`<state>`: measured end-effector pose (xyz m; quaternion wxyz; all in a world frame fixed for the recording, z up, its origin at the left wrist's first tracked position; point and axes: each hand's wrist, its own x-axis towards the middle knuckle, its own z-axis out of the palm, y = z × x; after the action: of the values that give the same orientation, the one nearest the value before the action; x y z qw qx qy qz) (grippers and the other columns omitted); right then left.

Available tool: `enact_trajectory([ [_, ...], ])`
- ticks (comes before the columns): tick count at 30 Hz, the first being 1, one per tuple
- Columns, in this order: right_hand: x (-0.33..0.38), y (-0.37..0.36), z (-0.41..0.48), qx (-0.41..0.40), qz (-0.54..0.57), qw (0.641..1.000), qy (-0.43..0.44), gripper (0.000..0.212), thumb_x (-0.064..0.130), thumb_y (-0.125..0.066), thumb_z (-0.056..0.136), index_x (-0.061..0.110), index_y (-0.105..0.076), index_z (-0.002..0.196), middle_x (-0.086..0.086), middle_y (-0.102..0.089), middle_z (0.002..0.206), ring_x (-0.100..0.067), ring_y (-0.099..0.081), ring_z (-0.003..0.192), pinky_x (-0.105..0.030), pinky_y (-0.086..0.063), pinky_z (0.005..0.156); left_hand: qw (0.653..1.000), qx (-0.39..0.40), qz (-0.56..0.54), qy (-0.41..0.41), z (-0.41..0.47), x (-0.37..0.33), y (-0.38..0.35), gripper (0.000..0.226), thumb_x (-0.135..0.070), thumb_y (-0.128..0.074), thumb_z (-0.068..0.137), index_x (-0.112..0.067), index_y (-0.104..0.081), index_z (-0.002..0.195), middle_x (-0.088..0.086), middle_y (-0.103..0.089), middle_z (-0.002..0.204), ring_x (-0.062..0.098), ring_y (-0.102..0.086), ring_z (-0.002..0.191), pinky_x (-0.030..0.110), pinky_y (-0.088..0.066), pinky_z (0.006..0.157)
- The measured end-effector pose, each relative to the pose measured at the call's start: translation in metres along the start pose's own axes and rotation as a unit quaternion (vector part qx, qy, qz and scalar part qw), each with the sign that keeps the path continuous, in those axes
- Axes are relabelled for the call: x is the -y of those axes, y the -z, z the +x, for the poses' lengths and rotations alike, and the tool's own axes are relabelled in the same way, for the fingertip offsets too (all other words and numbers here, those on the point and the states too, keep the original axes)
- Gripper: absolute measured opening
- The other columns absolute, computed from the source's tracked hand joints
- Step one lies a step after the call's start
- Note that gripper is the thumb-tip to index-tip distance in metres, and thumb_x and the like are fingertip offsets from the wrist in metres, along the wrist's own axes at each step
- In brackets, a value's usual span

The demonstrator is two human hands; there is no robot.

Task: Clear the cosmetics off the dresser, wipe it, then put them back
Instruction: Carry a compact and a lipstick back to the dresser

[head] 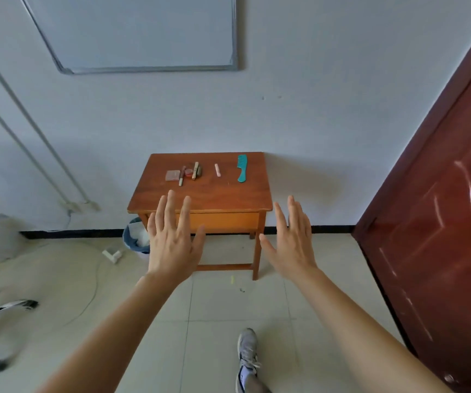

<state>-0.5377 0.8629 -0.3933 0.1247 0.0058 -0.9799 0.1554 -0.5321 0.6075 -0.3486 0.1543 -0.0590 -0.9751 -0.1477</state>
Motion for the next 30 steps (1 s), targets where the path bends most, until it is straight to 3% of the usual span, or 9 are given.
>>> enact_trajectory([
  [12,0.053,-0.102,0.264,0.039,0.036,0.999,0.003,0.074,0.047,-0.047,0.098,0.024,-0.007,0.157,-0.01,0.005,0.165,-0.028,0.002,0.153,-0.044,-0.013,0.123,0.996,0.065,0.031,0.049,0.249,0.1,-0.063,0.062,-0.046,-0.035,0.1,-0.024,-0.015,0.154,0.006,0.0,0.164,0.026,-0.001,0.151,0.052,-0.013,0.12],
  [19,0.088,-0.154,0.364,0.14,0.029,0.989,0.029,0.074,0.042,-0.049,0.099,0.024,-0.007,0.156,-0.007,0.004,0.165,-0.028,-0.004,0.153,-0.043,-0.021,0.119,0.984,0.153,0.034,0.085,0.321,0.17,-0.097,0.064,-0.043,-0.043,0.099,-0.025,-0.015,0.154,0.003,0.0,0.164,0.026,-0.003,0.151,0.052,-0.016,0.119],
  [26,0.092,-0.224,0.427,0.236,-0.012,0.97,-0.055,0.076,0.042,-0.051,0.099,0.029,-0.002,0.156,-0.006,0.002,0.166,-0.028,-0.008,0.152,-0.041,-0.023,0.119,0.951,0.297,0.08,0.012,0.408,0.242,-0.176,0.068,-0.043,-0.048,0.097,-0.028,-0.013,0.154,0.002,0.002,0.165,0.025,0.002,0.151,0.049,-0.012,0.12],
  [30,0.091,-0.261,0.475,0.25,-0.029,0.962,-0.105,0.076,0.041,-0.054,0.098,0.033,-0.004,0.155,-0.007,-0.001,0.165,-0.029,-0.015,0.151,-0.042,-0.029,0.117,0.936,0.347,0.051,-0.022,0.462,0.27,-0.223,0.063,-0.043,-0.044,0.1,-0.027,-0.016,0.154,0.002,-0.004,0.165,0.025,-0.002,0.152,0.048,-0.014,0.121],
])
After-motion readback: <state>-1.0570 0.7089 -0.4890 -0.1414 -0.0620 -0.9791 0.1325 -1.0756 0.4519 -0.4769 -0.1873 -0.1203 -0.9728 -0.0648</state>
